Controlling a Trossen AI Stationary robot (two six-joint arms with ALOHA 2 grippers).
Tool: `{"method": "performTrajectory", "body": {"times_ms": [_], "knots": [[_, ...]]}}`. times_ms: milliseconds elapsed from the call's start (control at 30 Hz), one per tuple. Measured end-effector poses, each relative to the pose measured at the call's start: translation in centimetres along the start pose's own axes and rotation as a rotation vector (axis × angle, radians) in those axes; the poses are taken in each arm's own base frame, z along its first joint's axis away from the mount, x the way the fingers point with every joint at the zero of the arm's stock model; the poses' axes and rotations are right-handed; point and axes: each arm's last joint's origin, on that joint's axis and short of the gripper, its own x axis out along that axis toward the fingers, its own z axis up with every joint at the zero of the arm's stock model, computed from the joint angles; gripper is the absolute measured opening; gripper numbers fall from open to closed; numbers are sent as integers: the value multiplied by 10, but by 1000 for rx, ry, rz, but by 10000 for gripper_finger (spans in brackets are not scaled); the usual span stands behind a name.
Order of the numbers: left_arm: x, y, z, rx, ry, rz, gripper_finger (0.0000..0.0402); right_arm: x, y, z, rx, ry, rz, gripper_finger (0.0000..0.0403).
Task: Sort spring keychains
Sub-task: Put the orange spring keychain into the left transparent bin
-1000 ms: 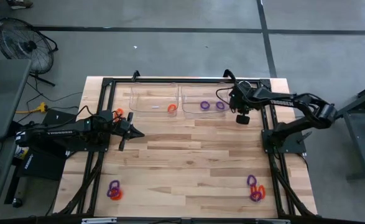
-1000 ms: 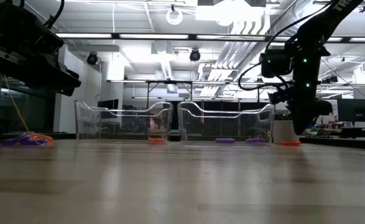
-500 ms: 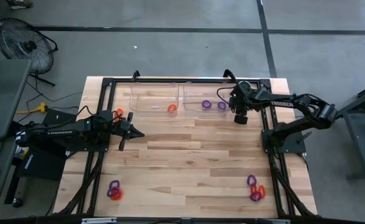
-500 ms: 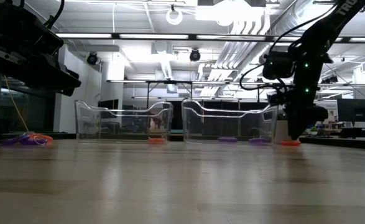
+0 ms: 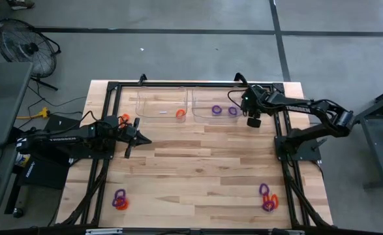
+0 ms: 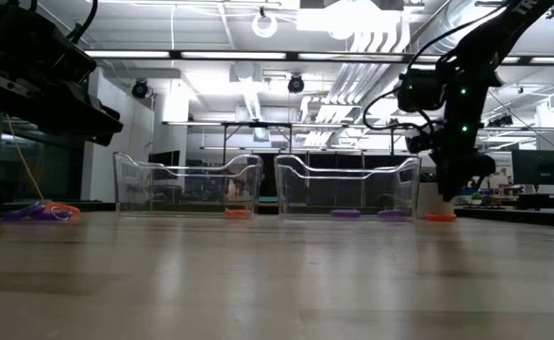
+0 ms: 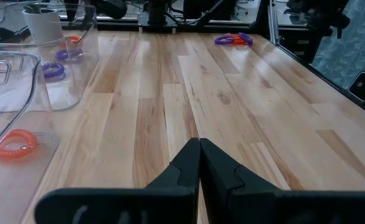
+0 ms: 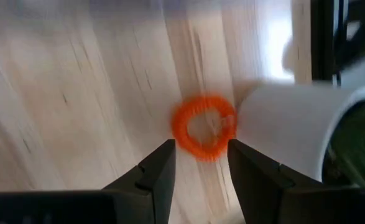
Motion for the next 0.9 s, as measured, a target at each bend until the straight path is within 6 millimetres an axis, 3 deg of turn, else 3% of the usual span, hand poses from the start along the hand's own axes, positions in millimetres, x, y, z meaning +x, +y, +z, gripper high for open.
{"method": "performTrajectory", "body": {"times_ms": [233, 433, 900], "knots": [[0, 0, 0, 0, 0, 0, 1, -10, -2, -12, 77, 30, 2, 149], [0, 0, 0, 0, 0, 0, 1, 0, 3, -22, 151, 20, 51, 168], [0, 0, 0, 0, 0, 0, 1, 22, 10, -33, 14, -76, 54, 186]]}}
